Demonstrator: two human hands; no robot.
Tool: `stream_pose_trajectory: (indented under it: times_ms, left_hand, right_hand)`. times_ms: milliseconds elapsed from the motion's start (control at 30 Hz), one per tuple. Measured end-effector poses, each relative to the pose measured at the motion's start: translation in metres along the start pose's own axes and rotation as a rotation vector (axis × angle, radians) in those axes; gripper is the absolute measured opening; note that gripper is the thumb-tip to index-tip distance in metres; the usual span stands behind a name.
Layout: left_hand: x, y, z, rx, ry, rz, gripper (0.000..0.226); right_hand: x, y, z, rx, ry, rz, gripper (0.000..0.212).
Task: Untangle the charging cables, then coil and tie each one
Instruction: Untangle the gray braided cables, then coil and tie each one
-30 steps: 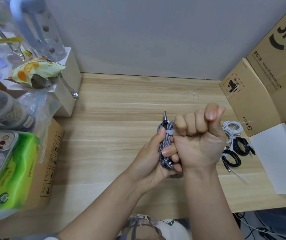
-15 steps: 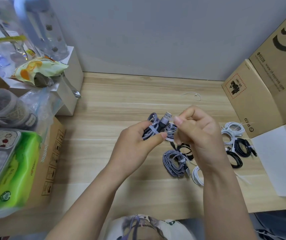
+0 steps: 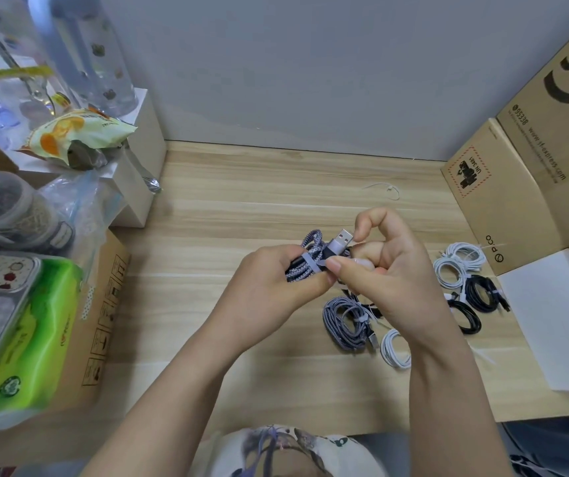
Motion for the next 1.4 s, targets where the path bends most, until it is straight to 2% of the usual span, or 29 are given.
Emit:
stream_pose_trajectory:
  times_ms: [233, 333, 433, 567, 633, 733, 867, 967, 1067, 1200, 1400]
  left_hand:
    - [0.001, 0.002, -0.003, -0.011, 0.085, 0.054, 0.028]
    - [0.001, 0.002, -0.002, 0.064, 0.054, 0.024, 0.03]
    - [0.0, 0.0, -0.002, 0.117, 0.103, -0.04, 0.018]
    - [-0.002, 0.003, -0.004, -0.038, 0.232, -0.01, 0.038]
    - [-0.003, 0.004, -0.005, -0.041, 0.242, -0.015, 0.039]
    - [-0.004, 0.003, -0.006, 0.001, 0.227, -0.044, 0.036]
    - [-0.004, 0.005, -0.007, 0.118, 0.216, -0.059, 0.041]
    - [-0.004, 0.006, -0.006, 0.135, 0.196, -0.046, 0.039]
    - [-0.003, 0.007, -0.001, 0.13, 0.152, -0.02, 0.028]
    - [-0.002, 0.006, 0.004, 0.261, 0.111, -0.054, 0.025]
    - [-0.002, 0.004, 0.002, 0.491, 0.095, -0.103, 0.026]
  right_hand:
    - [0.001, 0.0, 0.001, -0.021, 0.059, -0.048, 0.037]
    - [0.001, -0.001, 0.002, -0.052, 0.08, -0.03, 0.038]
    - [0.002, 0.0, 0.005, -0.097, 0.08, -0.013, 0.039]
    - [0.003, 0.001, 0.01, -0.183, 0.118, -0.008, 0.035]
    - [0.003, 0.002, 0.011, -0.215, 0.14, 0.0, 0.034]
    - [0.004, -0.001, 0.011, -0.32, 0.154, 0.021, 0.031]
    - [0.005, -0.005, 0.006, -0.62, 0.128, 0.12, 0.023]
    - [0.002, -0.007, 0.004, -0.672, 0.07, 0.167, 0.02]
    - [-0.002, -0.009, 0.001, -0.576, 0.076, 0.163, 0.009]
    - [-0.005, -0.008, 0.002, -0.489, 0.112, 0.137, 0.012]
    - [-0.003, -0.008, 0.008, -0.761, 0.183, 0.069, 0.03]
Point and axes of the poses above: each hand's wrist, its own x-axis towards the middle knuckle, its own z-axis out of the back of the hand, y = z × x, the point moved 4 cm from there along x, towards the middle knuckle, and after that the axes turned 3 degrees about x, right-handed, at the moved point
